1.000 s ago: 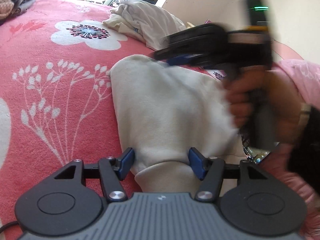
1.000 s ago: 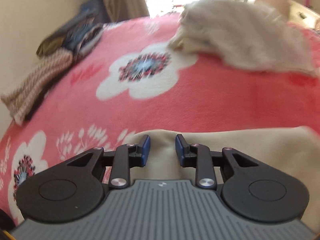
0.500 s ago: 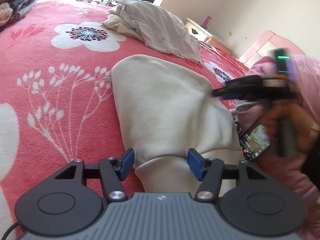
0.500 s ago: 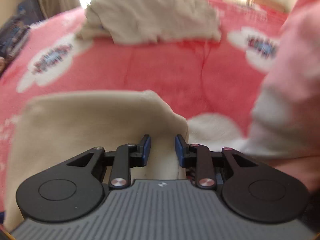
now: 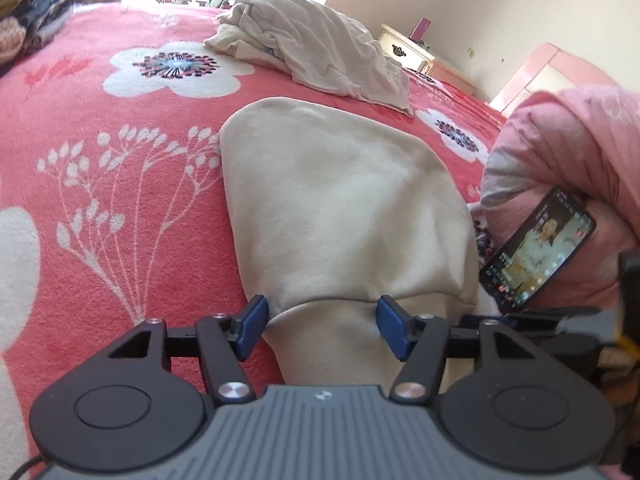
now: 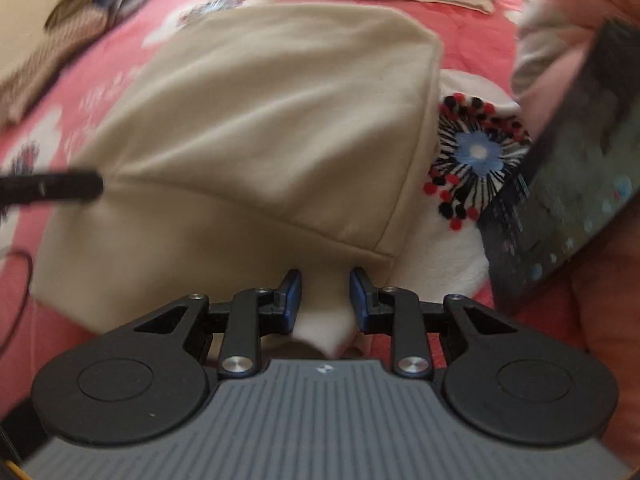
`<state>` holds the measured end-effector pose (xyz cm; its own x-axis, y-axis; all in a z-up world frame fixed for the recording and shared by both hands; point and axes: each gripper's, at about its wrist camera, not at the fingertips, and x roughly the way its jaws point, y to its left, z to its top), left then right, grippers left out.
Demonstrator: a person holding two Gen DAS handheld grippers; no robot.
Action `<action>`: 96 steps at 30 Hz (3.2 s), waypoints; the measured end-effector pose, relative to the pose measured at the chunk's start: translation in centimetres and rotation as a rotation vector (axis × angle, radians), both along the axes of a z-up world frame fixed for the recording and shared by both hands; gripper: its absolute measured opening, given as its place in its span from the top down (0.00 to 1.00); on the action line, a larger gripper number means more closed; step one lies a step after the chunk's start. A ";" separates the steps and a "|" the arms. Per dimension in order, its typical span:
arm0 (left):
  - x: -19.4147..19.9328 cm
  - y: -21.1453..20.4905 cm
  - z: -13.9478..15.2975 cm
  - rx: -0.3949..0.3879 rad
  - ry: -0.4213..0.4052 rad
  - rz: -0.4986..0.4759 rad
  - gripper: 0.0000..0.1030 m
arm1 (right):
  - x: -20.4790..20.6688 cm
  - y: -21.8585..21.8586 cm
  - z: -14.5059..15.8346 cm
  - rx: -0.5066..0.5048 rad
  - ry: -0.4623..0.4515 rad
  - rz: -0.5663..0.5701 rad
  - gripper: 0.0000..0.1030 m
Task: Fold clothes
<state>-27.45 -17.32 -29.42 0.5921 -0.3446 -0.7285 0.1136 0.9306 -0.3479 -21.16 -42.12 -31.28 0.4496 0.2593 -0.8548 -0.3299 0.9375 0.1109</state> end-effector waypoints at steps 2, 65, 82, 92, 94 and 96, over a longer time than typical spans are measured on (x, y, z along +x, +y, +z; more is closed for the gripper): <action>0.1 0.2 0.2 -0.011 0.016 0.007 0.41 | 0.2 0.1 0.5 -0.006 0.005 -0.004 0.76; 2.5 19.2 -1.9 -0.457 0.232 0.070 0.46 | 0.9 11.0 0.9 0.562 0.196 -0.148 0.41; 3.1 17.6 -0.8 -0.258 0.240 0.146 0.34 | 1.6 6.4 1.3 0.505 0.185 -0.229 0.32; 3.1 16.2 -0.8 -0.102 0.238 0.186 0.23 | 0.7 5.6 2.5 0.497 0.219 -0.146 0.34; 2.8 15.8 0.2 -0.086 0.230 0.194 0.25 | 1.4 4.1 2.9 0.530 0.178 -0.209 0.34; 2.5 16.0 0.9 -0.098 0.226 0.233 0.25 | 2.4 3.4 3.1 0.566 0.135 -0.231 0.34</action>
<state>-24.91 -1.34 -28.52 0.4908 -0.2941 -0.8201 -0.1882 0.8833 -0.4294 -18.77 -38.68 -28.15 0.4462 0.5972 -0.6665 -0.0740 0.7669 0.6375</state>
